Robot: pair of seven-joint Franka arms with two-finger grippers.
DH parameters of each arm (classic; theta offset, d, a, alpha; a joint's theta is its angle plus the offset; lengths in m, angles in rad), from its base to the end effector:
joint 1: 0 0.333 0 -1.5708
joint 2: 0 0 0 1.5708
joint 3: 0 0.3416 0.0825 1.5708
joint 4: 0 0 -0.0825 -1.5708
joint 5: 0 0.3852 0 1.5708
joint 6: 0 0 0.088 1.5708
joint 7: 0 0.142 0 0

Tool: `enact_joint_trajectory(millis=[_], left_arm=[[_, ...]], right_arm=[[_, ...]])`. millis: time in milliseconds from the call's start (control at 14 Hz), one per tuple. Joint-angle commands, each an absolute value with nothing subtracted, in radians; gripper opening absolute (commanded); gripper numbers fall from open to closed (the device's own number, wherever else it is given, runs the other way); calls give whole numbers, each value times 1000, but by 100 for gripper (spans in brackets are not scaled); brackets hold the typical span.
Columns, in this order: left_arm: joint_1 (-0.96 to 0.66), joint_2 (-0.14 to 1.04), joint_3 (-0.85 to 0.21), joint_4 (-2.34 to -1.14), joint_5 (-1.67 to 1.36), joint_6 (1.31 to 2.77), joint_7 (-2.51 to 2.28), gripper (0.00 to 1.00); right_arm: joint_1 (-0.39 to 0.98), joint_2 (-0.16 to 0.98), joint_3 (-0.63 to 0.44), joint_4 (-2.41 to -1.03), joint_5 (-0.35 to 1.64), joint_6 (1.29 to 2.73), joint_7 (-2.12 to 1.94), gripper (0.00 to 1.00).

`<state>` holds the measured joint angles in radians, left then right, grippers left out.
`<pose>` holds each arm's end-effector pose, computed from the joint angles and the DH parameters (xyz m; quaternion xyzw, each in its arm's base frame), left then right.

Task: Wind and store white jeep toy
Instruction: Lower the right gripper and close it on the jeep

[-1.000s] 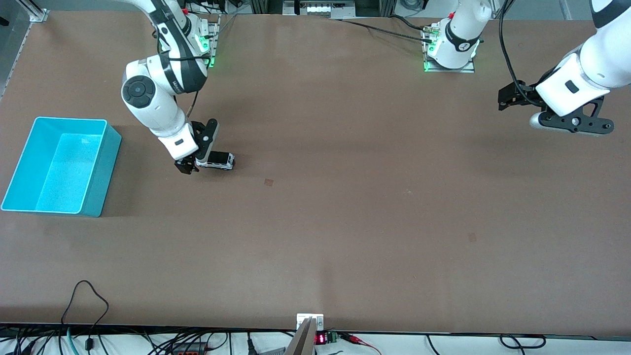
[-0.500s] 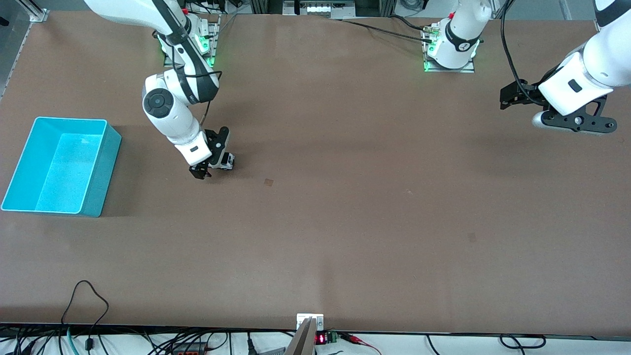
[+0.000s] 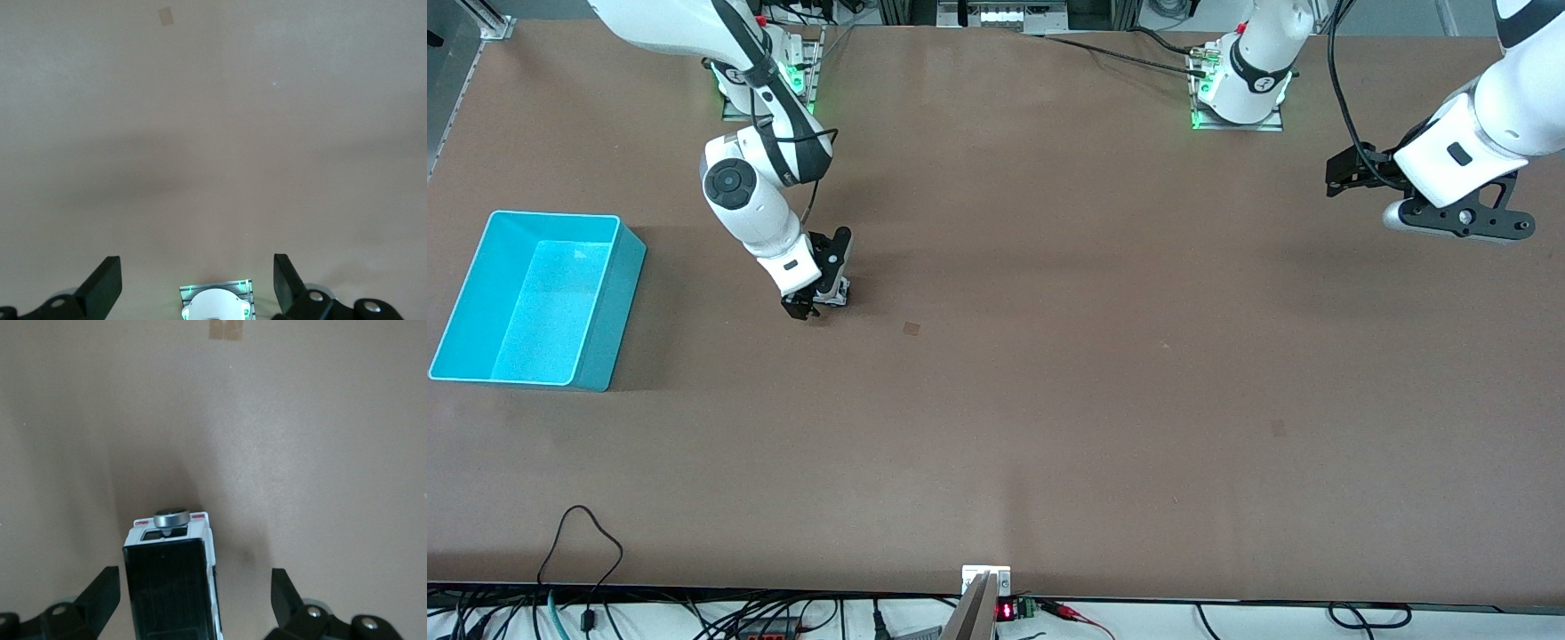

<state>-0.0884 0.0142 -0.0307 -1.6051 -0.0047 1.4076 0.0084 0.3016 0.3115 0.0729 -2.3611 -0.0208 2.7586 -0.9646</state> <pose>0.5284 -0.0639 0.5798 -0.9924 0.0635 0.1056 0.0033 0.4934 0.1959 0.1931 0.7788 0.6257 0.0436 0.0062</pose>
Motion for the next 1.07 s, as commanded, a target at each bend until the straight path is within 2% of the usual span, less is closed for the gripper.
enact_joint_trajectory(millis=[0, 71, 143, 214, 357, 500, 571, 643, 714, 786, 1000], left_arm=[[-89, 23, -32, -1583, -20, 1390, 5, 100], [-89, 23, -32, -1583, -17, 1390, 5, 100], [-89, 23, -32, -1583, -17, 1390, 5, 100], [-89, 23, -32, -1583, -18, 1388, 5, 100], [-89, 28, -32, -1583, -15, 1396, 6, 100], [-89, 40, -32, -1582, -12, 1396, 6, 100], [-89, 38, -32, -1580, -11, 1396, 5, 100], [-83, 38, -32, -1582, -11, 1394, 6, 100], [-78, 38, -31, -1582, -17, 1391, 14, 100], [-80, 40, -32, -1583, -17, 1388, 15, 100], [-89, 40, -32, -1582, -20, 1385, 14, 100]], right_arm=[[311, 307, 66, -2401, -5, 2812, -933, 100], [313, 307, 67, -2414, -6, 2832, -925, 100], [313, 304, 66, -2422, -6, 2836, -925, 95], [313, 301, 66, -2425, -6, 2836, -928, 86], [313, 298, 66, -2425, -6, 2836, -933, 57], [313, 296, 66, -2425, -6, 2835, -942, 33], [313, 296, 66, -2425, -6, 2833, -942, 23], [313, 296, 66, -2424, -6, 2832, -945, 20], [310, 292, 66, -2419, -6, 2832, -953, 5], [308, 275, 66, -2418, -6, 2829, -942, 0], [299, 249, 57, -2399, -6, 2797, -940, 0]])
